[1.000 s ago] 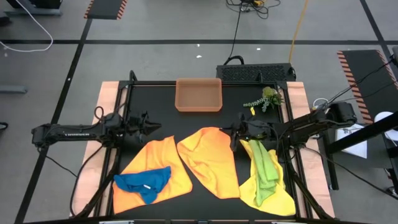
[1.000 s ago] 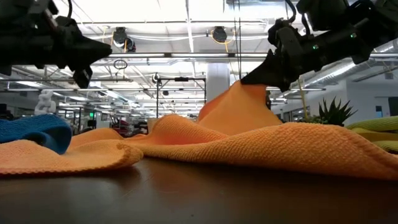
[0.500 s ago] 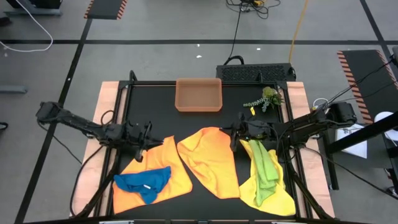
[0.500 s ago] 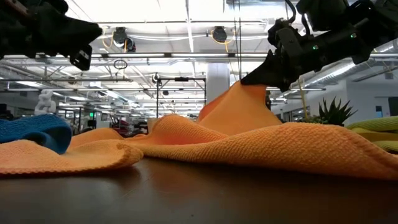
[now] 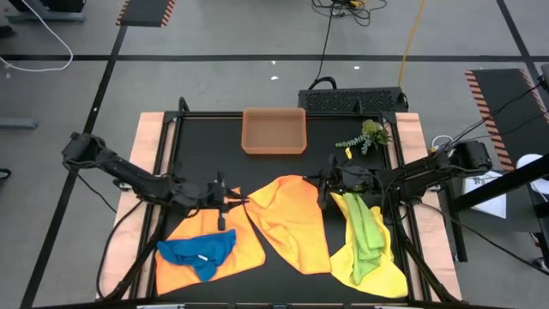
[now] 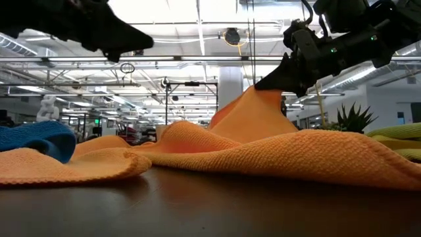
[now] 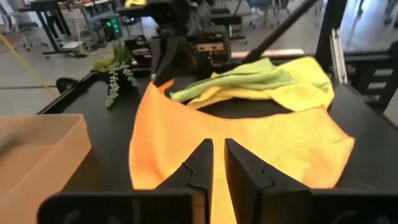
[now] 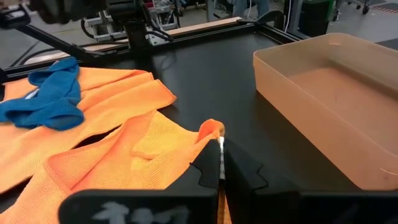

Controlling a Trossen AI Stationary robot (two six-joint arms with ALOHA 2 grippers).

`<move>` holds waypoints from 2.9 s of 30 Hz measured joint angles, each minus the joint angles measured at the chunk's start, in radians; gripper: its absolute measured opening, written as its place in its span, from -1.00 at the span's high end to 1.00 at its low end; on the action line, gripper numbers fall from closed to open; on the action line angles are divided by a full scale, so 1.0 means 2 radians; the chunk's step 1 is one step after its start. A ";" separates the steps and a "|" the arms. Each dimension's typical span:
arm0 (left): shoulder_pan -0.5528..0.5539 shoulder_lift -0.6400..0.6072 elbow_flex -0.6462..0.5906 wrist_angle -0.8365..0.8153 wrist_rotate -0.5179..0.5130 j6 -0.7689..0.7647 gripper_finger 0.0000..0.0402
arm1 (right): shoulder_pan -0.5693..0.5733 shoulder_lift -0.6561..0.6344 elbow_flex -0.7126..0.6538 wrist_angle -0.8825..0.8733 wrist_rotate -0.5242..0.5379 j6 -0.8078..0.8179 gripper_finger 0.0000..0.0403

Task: Fold microfiber towels
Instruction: Fold the right orange towel

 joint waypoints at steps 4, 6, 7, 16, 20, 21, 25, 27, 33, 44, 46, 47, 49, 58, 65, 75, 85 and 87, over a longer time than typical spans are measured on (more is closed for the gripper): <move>0.002 0.052 0.028 0.001 -0.003 0.002 0.62 | 0.000 0.000 0.000 0.000 0.000 0.000 1.00; 0.002 0.073 0.034 0.000 -0.013 0.003 0.50 | 0.000 0.000 0.000 0.000 0.000 0.002 1.00; 0.002 0.081 0.036 0.000 -0.022 0.004 0.43 | 0.000 0.000 0.000 0.000 0.000 0.006 1.00; 0.001 0.117 0.036 -0.002 -0.065 -0.029 0.02 | 0.000 0.000 0.000 0.002 -0.001 0.011 1.00; -0.003 0.119 0.036 -0.037 -0.065 -0.050 0.01 | 0.000 0.000 0.000 0.004 -0.001 0.021 1.00; -0.004 0.119 0.036 -0.050 -0.065 -0.057 0.00 | 0.000 0.000 0.000 0.004 -0.001 0.023 1.00; -0.004 0.119 0.036 -0.102 -0.065 -0.082 0.00 | 0.000 0.000 0.000 0.002 -0.001 0.022 1.00; -0.004 0.120 0.036 -0.110 -0.065 -0.089 0.00 | 0.000 0.000 0.000 0.002 -0.001 0.018 1.00; -0.006 0.167 0.037 -0.052 -0.052 -0.080 0.00 | 0.000 0.000 0.000 0.002 -0.001 0.010 1.00; -0.006 0.292 0.082 -0.009 -0.077 0.036 0.00 | 0.000 0.000 0.000 0.002 -0.001 0.007 1.00; -0.006 0.306 0.099 -0.018 -0.077 0.048 0.00 | 0.000 0.000 0.000 0.001 -0.001 0.007 1.00; -0.006 0.312 0.107 -0.028 -0.078 0.051 0.00 | 0.000 0.000 0.000 0.002 -0.001 0.008 1.00; -0.004 0.323 0.121 -0.047 -0.079 0.053 0.00 | 0.000 0.000 0.000 0.002 -0.001 0.009 1.00; 0.010 0.332 0.137 -0.076 -0.095 0.032 0.00 | 0.000 0.000 0.000 0.000 -0.002 0.010 1.00; 0.010 0.333 0.141 -0.078 -0.104 0.032 0.04 | 0.000 0.000 0.000 -0.002 -0.002 0.010 1.00; 0.010 0.333 0.141 -0.080 -0.106 0.033 0.68 | 0.000 0.000 0.000 -0.004 -0.002 0.011 1.00; 0.010 0.315 0.141 -0.095 -0.117 0.049 0.98 | 0.000 0.000 0.000 -0.010 -0.002 0.011 1.00; 0.010 0.299 0.142 -0.111 -0.119 0.047 0.98 | 0.000 0.000 0.000 -0.010 -0.002 0.011 1.00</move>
